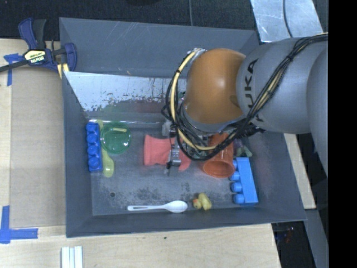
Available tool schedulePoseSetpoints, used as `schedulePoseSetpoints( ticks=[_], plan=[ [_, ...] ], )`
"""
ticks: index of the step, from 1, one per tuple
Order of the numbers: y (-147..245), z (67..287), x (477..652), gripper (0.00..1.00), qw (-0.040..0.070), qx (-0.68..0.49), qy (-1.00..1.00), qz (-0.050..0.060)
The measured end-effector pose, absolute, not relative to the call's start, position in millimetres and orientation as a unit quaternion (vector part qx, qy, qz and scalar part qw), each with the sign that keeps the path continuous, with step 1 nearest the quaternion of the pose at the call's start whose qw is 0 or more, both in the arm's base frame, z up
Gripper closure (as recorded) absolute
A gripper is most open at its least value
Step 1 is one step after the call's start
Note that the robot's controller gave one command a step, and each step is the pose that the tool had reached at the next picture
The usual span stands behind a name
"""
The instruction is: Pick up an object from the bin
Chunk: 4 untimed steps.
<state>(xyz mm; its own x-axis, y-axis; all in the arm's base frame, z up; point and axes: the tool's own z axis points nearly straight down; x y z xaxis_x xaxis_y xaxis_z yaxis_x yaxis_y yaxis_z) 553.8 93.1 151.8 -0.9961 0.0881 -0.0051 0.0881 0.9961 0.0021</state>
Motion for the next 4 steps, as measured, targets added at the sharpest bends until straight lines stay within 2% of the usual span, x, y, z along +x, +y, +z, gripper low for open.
schedulePoseSetpoints(
  ticks=[1, 2, 3, 4],
  plan=[
    [47.2, 125.0, 561.5, 0.0, 0.003, 0.076, 0.997, 0.001],
    [74.4, 90.4, 590.1, 0.0, 0.005, 0.087, 0.996, 0.002],
    [79.1, 71.5, 613.4, 1.0, 0.009, 0.173, 0.985, 0.002],
    [79.0, 71.5, 613.3, 1.0, 0.009, 0.173, 0.985, 0.002]
  ],
)
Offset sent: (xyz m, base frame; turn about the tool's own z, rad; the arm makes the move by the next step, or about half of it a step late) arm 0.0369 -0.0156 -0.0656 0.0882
